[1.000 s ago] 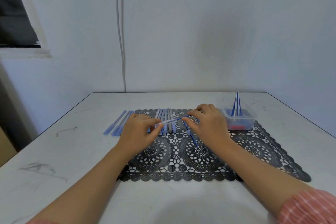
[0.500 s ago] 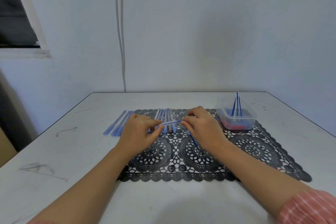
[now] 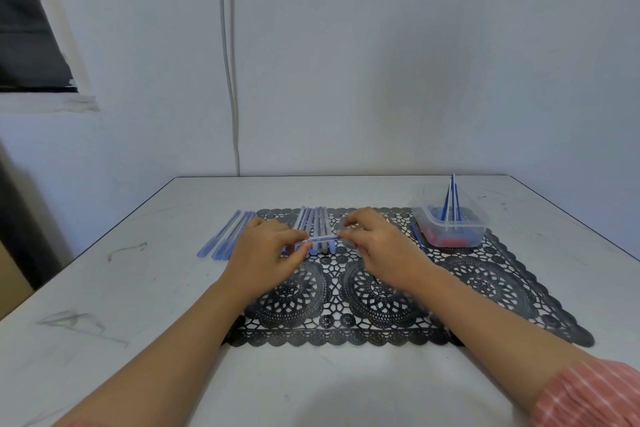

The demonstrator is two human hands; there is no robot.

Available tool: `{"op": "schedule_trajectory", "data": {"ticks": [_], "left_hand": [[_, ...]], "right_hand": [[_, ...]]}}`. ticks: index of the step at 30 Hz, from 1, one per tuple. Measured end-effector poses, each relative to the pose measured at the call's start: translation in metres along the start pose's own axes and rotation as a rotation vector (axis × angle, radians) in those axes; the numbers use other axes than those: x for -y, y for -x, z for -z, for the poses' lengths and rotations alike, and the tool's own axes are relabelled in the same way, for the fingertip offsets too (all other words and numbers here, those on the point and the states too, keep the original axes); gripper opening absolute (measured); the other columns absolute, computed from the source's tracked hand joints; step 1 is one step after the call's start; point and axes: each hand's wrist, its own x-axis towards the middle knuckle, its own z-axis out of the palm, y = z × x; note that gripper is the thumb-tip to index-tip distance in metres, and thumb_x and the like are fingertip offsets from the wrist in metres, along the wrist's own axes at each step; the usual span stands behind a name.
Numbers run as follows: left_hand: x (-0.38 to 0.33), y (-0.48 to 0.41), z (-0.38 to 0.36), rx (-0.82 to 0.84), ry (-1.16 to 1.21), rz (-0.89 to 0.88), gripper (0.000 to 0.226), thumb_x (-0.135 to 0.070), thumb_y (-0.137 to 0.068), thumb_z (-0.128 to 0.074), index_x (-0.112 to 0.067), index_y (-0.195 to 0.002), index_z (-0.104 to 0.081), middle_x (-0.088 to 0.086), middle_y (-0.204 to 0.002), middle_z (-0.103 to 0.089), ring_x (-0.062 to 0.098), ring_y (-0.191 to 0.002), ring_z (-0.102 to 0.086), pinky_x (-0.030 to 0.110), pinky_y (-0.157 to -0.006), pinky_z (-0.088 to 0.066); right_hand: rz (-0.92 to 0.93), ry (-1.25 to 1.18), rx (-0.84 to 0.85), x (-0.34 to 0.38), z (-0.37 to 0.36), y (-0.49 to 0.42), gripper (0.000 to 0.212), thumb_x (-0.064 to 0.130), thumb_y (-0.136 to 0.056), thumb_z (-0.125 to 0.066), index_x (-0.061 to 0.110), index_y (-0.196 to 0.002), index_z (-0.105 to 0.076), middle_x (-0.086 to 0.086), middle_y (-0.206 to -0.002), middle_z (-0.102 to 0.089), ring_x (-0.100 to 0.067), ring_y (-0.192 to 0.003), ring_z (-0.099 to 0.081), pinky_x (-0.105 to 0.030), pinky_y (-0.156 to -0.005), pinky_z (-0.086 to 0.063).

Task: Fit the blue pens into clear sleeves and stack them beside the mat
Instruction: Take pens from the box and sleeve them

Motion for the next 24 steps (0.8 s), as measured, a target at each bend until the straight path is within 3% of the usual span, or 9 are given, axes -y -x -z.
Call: {"op": "schedule_trajectory", "data": {"ticks": [7,12,16,21,24], "left_hand": [[0.002,0.001,0.0,0.053,-0.006,0.0,0.034,-0.045,-0.083,-0.049,-0.024,-0.086,-0.075,-0.013,-0.062,-0.063,0.007,-0.06,-0.054,0.029,-0.069,-0.037],[0.0,0.001,0.001,0.056,0.005,-0.001,0.035,-0.046,-0.083,-0.049,-0.024,-0.087,-0.075,-0.013,-0.063,-0.063,0.006,-0.06,-0.053,0.027,-0.069,-0.033],[-0.001,0.001,0.002,0.056,0.013,0.003,0.035,-0.046,-0.083,-0.049,-0.024,-0.087,-0.075,-0.013,-0.062,-0.063,0.005,-0.059,-0.053,0.027,-0.069,-0.034],[-0.003,0.001,0.003,0.079,0.006,-0.039,0.032,-0.044,-0.083,-0.051,-0.024,-0.088,-0.075,-0.014,-0.063,-0.063,0.004,-0.06,-0.054,0.027,-0.069,-0.036],[-0.004,0.002,0.004,0.096,0.034,-0.054,0.031,-0.042,-0.083,-0.052,-0.024,-0.089,-0.075,-0.015,-0.065,-0.065,0.003,-0.062,-0.056,0.028,-0.07,-0.04]], "right_hand": [[0.032,-0.069,0.11,-0.01,0.001,0.002,0.048,-0.02,-0.068,-0.061,0.001,-0.11,-0.066,-0.019,-0.109,-0.059,-0.032,-0.096,-0.061,-0.037,-0.081,-0.054],[0.04,-0.067,0.105,-0.012,0.0,0.003,0.043,-0.015,-0.07,-0.066,0.005,-0.108,-0.068,-0.017,-0.103,-0.061,-0.031,-0.083,-0.063,-0.042,-0.065,-0.056],[0.056,-0.04,0.059,-0.013,0.001,0.002,0.034,-0.004,-0.072,-0.068,0.01,-0.103,-0.071,-0.012,-0.09,-0.063,-0.027,-0.069,-0.062,-0.039,-0.05,-0.054],[0.084,-0.019,-0.003,-0.01,0.001,0.002,0.012,0.013,-0.075,-0.068,0.015,-0.086,-0.074,-0.002,-0.081,-0.064,-0.018,-0.067,-0.061,-0.029,-0.044,-0.051],[0.079,-0.024,-0.039,-0.011,0.0,0.002,0.02,0.03,-0.083,-0.057,0.019,-0.083,-0.074,0.002,-0.08,-0.064,-0.015,-0.069,-0.06,-0.026,-0.045,-0.05]]}}
